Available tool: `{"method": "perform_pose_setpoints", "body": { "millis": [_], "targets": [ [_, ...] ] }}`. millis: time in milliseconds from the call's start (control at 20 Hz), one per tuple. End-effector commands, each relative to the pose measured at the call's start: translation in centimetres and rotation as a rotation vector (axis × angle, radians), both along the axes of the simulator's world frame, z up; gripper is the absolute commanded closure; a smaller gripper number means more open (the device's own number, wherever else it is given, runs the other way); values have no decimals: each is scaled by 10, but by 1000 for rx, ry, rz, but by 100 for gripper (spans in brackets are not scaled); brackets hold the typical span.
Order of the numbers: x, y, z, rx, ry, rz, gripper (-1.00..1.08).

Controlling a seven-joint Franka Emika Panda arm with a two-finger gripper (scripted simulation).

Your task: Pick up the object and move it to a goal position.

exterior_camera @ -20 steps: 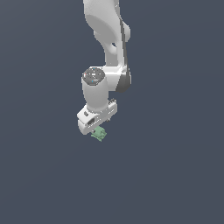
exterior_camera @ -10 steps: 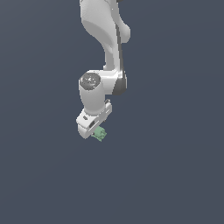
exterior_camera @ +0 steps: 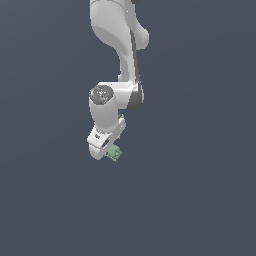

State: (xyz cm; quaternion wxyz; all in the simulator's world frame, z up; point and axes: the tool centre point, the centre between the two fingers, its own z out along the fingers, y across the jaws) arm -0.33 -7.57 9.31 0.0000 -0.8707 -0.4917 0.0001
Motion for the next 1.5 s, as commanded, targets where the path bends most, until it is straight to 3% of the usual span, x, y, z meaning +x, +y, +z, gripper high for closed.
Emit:
{"method": "perform_pose_setpoints", "body": {
  "millis": [0, 850, 900, 1450],
  "targets": [
    [0, 0, 0, 0, 0, 0, -92],
    [0, 0, -50, 0, 0, 5, -92],
    [0, 0, -50, 0, 0, 5, 108],
    [1, 0, -49, 0, -2, 4, 108]
  ]
}}
